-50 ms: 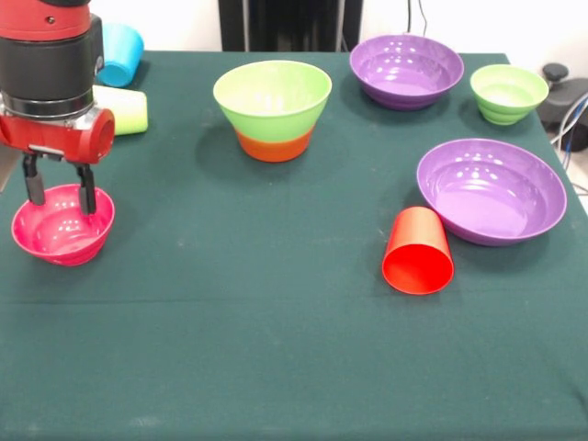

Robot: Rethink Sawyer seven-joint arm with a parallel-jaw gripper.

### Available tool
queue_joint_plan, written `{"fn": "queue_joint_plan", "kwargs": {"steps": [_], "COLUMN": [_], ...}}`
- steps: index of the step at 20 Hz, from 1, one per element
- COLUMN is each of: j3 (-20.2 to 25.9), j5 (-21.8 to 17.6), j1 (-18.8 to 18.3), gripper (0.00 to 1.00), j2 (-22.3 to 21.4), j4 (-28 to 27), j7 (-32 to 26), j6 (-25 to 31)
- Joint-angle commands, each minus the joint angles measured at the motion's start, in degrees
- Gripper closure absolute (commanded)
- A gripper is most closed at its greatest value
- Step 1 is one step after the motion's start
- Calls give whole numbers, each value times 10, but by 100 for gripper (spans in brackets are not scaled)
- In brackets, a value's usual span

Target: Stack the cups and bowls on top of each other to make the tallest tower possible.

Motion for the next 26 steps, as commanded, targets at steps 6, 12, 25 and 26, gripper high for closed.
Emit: {"fn": "queue_joint_plan", "kwargs": {"steps": [6, 12, 25, 26], "j3": [22, 30, 18, 12], "j5": [3, 13, 20, 21], "j1": [21, 19, 1, 2], "gripper": [0, 0, 0, 0], "j2": [50, 57, 103, 104], "j4": [-14, -12, -11, -7], "j7": [-14, -19, -8, 3], "j6": [-49, -57, -98, -101]}}
